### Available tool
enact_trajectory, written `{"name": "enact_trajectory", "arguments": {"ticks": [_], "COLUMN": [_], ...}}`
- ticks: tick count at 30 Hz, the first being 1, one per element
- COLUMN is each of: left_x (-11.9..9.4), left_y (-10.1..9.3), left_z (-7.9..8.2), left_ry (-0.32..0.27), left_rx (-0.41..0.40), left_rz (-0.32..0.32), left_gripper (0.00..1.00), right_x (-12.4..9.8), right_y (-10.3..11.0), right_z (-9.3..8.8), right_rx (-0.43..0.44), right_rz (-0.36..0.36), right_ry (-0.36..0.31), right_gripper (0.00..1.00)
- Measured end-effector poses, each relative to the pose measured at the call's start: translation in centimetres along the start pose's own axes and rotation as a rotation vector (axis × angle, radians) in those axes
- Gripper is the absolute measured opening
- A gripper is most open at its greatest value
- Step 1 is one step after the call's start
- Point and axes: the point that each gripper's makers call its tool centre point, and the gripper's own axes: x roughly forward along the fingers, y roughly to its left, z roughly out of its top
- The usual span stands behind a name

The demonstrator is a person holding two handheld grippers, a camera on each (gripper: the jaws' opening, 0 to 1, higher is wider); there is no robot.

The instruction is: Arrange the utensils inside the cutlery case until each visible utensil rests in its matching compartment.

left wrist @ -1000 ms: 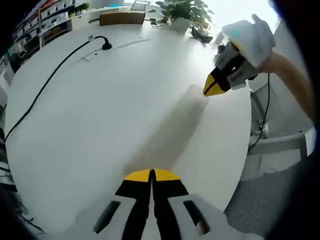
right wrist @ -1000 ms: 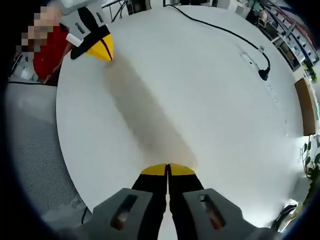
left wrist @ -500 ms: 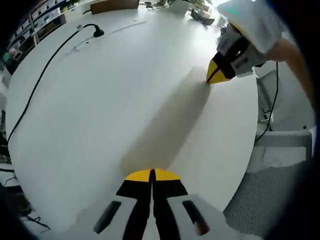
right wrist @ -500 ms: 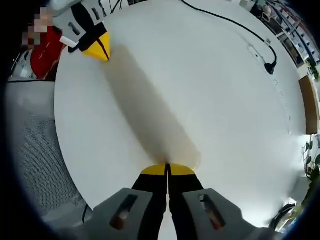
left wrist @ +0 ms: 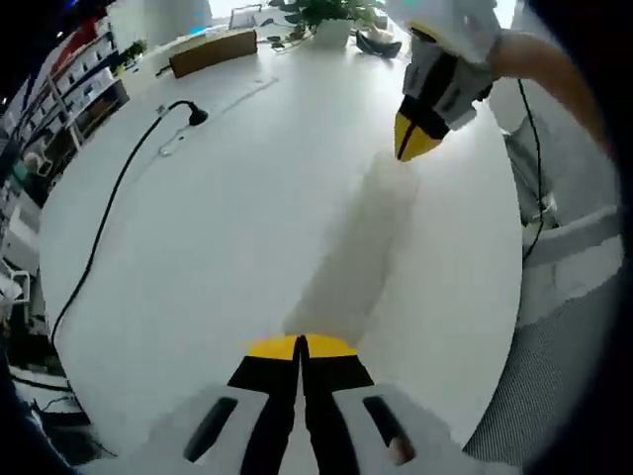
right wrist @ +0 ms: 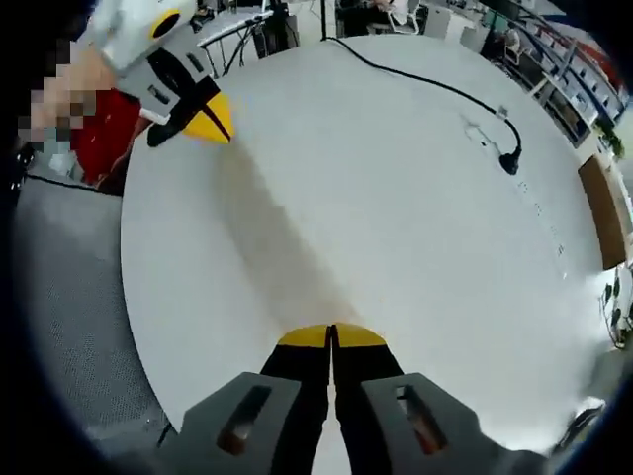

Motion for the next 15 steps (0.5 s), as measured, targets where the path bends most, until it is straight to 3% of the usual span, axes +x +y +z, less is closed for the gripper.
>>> {"name": "enact_trajectory", "arguments": {"ticks": [1,2,3,5,6,8,10,13,15], "left_x": [0.0,0.1,0.3,1.1,1.6,2.7,3.7,5.4,6.2], "left_y": [0.1,-0.1,-0.3,-1.7,-2.2,-2.2,-2.4,-2.9,-2.7], "left_z": [-0.2,-0.1,0.2,0.5,0.5,1.1,1.0,-0.1,0.0], "left_ry": [0.010,0.006,-0.008,-0.041,-0.053,-0.101,-0.101,-0.031,-0.024], "left_rx": [0.052,0.100,0.138,0.137,0.112,0.197,0.244,0.201,0.213], "left_rz": [-0.002,-0.015,-0.030,-0.107,-0.124,-0.122,-0.129,-0.195,-0.192], "left_gripper": [0.12,0.17,0.20,0.30,0.45,0.66,0.71,0.70,0.69], "right_x": [-0.1,-0.1,0.1,1.0,1.6,2.6,3.4,4.5,4.9], "right_y": [-0.1,-0.3,-0.1,0.3,0.6,0.3,0.1,0.7,0.9], "right_z": [0.0,0.3,0.3,-0.2,-0.6,-1.5,-2.0,-2.7,-2.8], "right_rx": [-0.022,-0.100,-0.146,-0.199,-0.250,-0.327,-0.432,-0.440,-0.466], "right_rz": [-0.003,-0.009,0.004,0.029,0.043,0.025,0.011,0.041,0.056], "right_ry": [-0.005,-0.020,-0.026,-0.010,-0.001,0.048,0.086,0.111,0.118], "right_gripper": [0.00,0.03,0.11,0.34,0.48,0.62,0.64,0.65,0.63]}}
